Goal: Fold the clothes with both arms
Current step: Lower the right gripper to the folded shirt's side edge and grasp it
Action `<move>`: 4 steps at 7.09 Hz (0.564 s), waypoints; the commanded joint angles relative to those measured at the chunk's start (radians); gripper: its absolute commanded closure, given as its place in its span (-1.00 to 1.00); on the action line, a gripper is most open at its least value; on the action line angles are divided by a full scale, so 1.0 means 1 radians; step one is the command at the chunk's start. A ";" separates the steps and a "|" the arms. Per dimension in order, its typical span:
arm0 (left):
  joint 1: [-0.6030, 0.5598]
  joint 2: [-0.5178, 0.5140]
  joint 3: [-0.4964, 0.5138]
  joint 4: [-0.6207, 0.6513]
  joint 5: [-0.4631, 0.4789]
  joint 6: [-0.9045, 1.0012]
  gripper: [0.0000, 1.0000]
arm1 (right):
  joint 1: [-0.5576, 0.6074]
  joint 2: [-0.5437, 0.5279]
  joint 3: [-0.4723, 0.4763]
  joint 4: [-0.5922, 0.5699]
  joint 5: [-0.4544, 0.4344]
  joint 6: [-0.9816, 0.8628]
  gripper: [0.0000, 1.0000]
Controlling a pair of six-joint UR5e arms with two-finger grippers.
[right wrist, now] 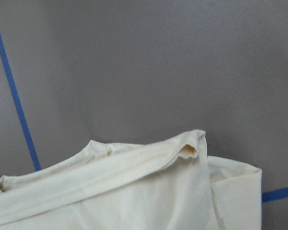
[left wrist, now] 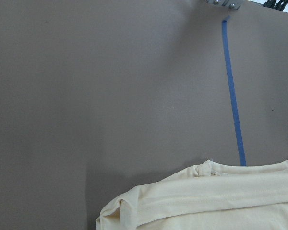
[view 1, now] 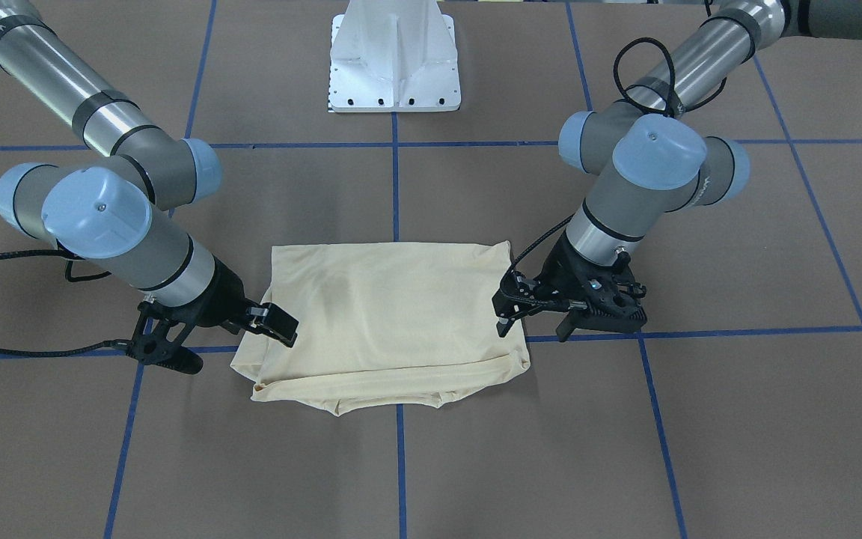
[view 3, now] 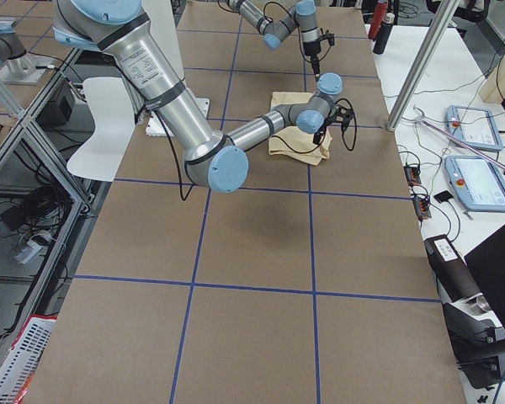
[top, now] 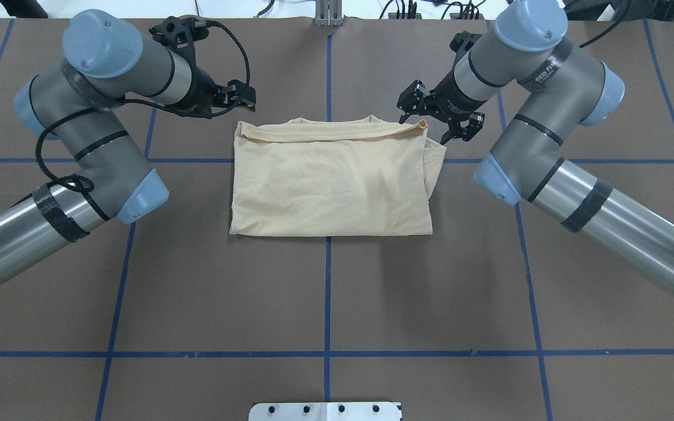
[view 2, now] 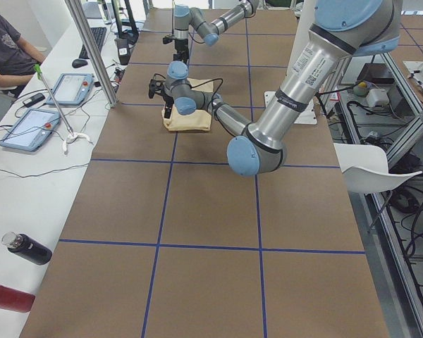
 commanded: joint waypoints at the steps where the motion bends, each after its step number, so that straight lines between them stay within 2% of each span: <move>1: -0.002 0.014 -0.090 0.086 0.004 -0.001 -1.00 | -0.090 -0.095 0.107 -0.003 -0.058 0.063 -1.00; 3: 0.000 0.014 -0.114 0.111 0.007 0.002 -1.00 | -0.176 -0.136 0.112 -0.003 -0.129 0.064 -1.00; 4: 0.000 0.013 -0.114 0.111 0.007 0.002 -1.00 | -0.199 -0.138 0.110 -0.003 -0.132 0.064 -1.00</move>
